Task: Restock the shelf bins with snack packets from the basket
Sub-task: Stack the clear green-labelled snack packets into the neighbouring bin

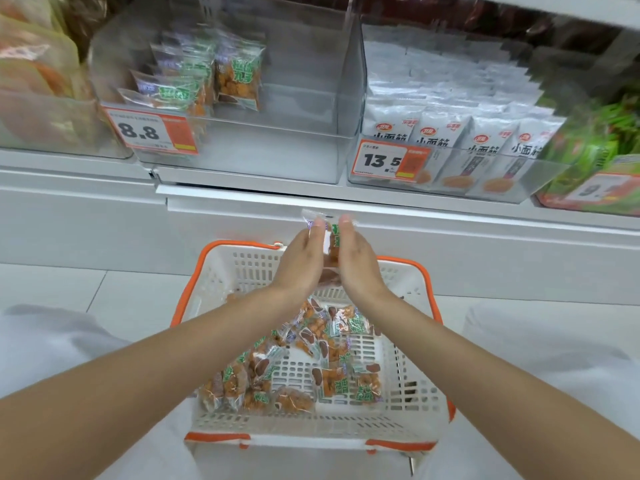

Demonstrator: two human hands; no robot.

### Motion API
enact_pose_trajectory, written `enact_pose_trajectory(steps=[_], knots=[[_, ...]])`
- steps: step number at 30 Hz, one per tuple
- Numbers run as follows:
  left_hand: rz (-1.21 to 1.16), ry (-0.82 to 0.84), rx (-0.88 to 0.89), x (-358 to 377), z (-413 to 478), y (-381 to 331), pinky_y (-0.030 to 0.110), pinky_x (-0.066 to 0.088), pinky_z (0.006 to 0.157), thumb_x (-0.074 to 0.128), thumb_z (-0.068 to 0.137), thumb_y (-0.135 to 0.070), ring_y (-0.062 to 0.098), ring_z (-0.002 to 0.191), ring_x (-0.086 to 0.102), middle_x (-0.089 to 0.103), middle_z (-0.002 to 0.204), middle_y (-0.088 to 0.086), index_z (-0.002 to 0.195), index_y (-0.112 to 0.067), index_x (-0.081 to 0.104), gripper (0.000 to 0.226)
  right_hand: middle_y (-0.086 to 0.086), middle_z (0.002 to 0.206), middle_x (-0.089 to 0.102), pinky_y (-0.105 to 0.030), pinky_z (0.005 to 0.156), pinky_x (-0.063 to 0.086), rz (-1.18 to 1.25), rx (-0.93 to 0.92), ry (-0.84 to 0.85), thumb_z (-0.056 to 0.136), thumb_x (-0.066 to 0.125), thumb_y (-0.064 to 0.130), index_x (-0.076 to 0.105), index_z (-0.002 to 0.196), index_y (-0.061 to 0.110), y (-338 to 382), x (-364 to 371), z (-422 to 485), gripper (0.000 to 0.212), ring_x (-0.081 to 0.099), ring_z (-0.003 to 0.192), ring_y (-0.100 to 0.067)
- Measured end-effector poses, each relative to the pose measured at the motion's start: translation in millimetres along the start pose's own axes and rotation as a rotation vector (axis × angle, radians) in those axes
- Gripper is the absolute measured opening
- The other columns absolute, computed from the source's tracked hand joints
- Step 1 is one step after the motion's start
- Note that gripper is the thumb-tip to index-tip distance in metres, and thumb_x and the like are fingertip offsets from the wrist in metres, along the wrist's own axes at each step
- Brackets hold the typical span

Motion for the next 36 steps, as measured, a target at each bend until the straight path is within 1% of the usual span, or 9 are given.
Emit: enact_pose_trajectory(steps=[7,13,15,20,25,28,30,33,36], knots=[[0.252,-0.256,0.25,-25.4,-0.5,-11.8,0.031,0.028,0.054,0.032,0.101,-0.048,0.013,0.055,0.039,0.04,0.058,-0.002,0.065,-0.016,0.04,0.049,0.001,0.059,0.05,-0.039,0.062,0.047,-0.007,-0.175,-0.161,0.098,0.034,0.06,0.044,0.067,0.014,14.6,-9.9,-2.1,0.057,0.054,0.059,-0.02],[0.193,-0.275,0.311,-30.4,3.9,-19.7,0.042,0.05,0.061,0.026,0.096,-0.058,0.02,0.062,0.052,0.046,0.065,-0.003,0.079,-0.017,0.046,0.049,-0.011,0.059,0.05,-0.041,0.053,0.05,0.122,-0.221,-0.124,0.096,0.046,0.056,0.044,0.073,0.005,29.1,-12.4,-1.7,0.056,0.059,0.053,-0.012],[0.198,-0.255,0.279,-31.9,8.9,-19.0,0.051,0.054,0.068,0.019,0.095,-0.061,0.023,0.069,0.056,0.048,0.069,-0.002,0.086,-0.018,0.047,0.052,-0.004,0.056,0.044,-0.027,0.051,0.043,0.073,-0.296,-0.136,0.098,0.044,0.051,0.041,0.068,0.01,37.4,-15.4,-3.0,0.051,0.05,0.051,-0.006],[0.252,-0.311,0.271,-37.0,5.0,-27.7,0.039,0.047,0.073,0.016,0.102,-0.049,0.019,0.074,0.053,0.049,0.073,-0.005,0.09,-0.016,0.049,0.048,0.006,0.053,0.033,-0.024,0.05,0.031,-0.001,-0.42,-0.186,0.098,0.044,0.048,0.037,0.063,0.014,48.7,-20.3,-2.1,0.049,0.032,0.05,-0.007],[0.233,-0.398,0.422,-59.7,6.6,-63.4,0.034,0.037,0.061,0.021,0.102,-0.047,0.015,0.065,0.05,0.05,0.066,-0.006,0.078,-0.018,0.048,0.046,0.0,0.056,0.031,-0.021,0.051,0.032,0.122,-0.463,-0.173,0.098,0.047,0.044,0.037,0.063,0.014,79.4,-14.4,3.4,0.047,0.035,0.052,-0.008],[0.245,-0.396,0.456,-82.8,25.6,-86.1,0.039,0.048,0.064,0.021,0.1,-0.056,0.021,0.067,0.058,0.055,0.068,-0.002,0.081,-0.015,0.052,0.055,-0.018,0.066,0.045,-0.037,0.056,0.048,0.146,-0.473,-0.024,0.095,0.05,0.052,0.05,0.079,0.007,107.6,-4.6,15.5,0.049,0.051,0.059,-0.026],[0.255,-0.375,0.493,-102.0,42.3,-108.5,0.047,0.053,0.065,0.019,0.095,-0.064,0.026,0.069,0.06,0.056,0.068,0.0,0.082,-0.016,0.053,0.06,-0.01,0.065,0.052,-0.033,0.061,0.041,0.109,-0.523,0.061,0.093,0.06,0.042,0.053,0.087,0.009,135.9,-0.8,23.2,0.034,0.049,0.062,-0.015],[0.369,-0.35,0.619,-126.7,62.2,-157.3,0.039,0.04,0.066,0.025,0.103,-0.048,0.018,0.067,0.049,0.047,0.067,-0.004,0.08,-0.014,0.049,0.047,0.009,0.073,0.064,-0.031,0.069,0.047,0.083,-0.603,0.111,0.088,0.069,0.032,0.058,0.09,0.019,181.2,3.0,43.9,0.018,0.06,0.07,-0.007],[0.475,-0.346,0.689,-152.4,89.7,-197.3,0.034,0.029,0.063,0.035,0.105,-0.033,0.011,0.063,0.043,0.044,0.066,-0.007,0.074,-0.015,0.047,0.037,-0.002,0.093,0.075,-0.044,0.086,0.056,0.073,-0.623,0.093,0.083,0.072,0.031,0.065,0.1,0.013,213.1,13.1,81.0,0.026,0.071,0.089,-0.019]])
Point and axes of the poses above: each hand's wrist, its own z-axis towards the middle knuckle, its own x-axis out of the palm, y = z × x, the point moved 9 cm from there along z, towards the middle knuckle
